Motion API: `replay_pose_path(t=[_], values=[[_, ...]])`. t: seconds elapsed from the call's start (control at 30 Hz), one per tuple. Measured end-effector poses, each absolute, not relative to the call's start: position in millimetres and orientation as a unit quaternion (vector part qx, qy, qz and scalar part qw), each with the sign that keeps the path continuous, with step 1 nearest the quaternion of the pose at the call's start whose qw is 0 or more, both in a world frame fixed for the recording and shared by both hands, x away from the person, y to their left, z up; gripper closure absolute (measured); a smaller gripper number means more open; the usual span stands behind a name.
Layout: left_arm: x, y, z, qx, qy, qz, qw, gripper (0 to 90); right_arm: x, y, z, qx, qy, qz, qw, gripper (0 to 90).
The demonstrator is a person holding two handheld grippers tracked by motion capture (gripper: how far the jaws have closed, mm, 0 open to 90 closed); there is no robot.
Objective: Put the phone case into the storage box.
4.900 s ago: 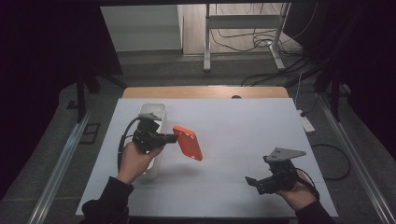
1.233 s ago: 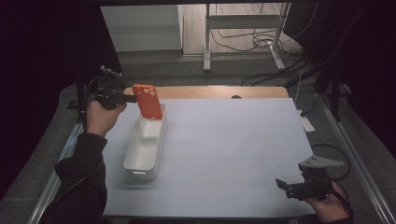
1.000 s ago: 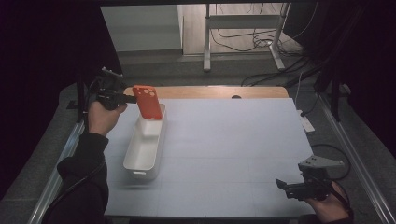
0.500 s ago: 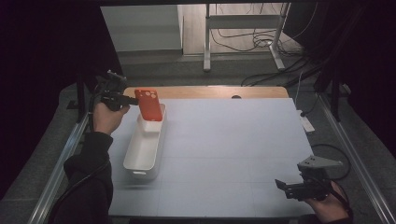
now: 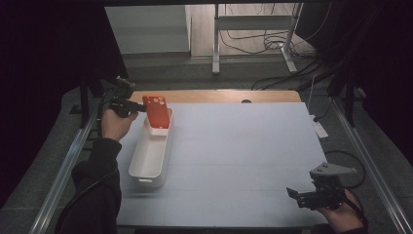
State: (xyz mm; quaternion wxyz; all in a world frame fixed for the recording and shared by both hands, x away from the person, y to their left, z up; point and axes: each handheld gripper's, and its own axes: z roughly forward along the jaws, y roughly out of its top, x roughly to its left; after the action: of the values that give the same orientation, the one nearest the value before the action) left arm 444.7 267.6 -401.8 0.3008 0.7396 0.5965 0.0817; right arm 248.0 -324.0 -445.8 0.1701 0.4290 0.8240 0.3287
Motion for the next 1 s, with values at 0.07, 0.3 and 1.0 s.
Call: replay_pose_path(t=[0.07, 0.3, 1.0], values=[[446, 268, -405, 0.739, 0.598, 0.082, 0.299, 89.1, 248, -324, -446, 0.429, 0.825, 0.328, 0.17, 0.3], [451, 265, -416, 0.737, 0.605, 0.077, 0.292, 89.1, 248, -324, -446, 0.429, 0.825, 0.327, 0.169, 0.3], [461, 261, -438, 0.732, 0.618, 0.068, 0.281, 88.4, 248, -324, -446, 0.428, 0.827, 0.325, 0.167, 0.4]])
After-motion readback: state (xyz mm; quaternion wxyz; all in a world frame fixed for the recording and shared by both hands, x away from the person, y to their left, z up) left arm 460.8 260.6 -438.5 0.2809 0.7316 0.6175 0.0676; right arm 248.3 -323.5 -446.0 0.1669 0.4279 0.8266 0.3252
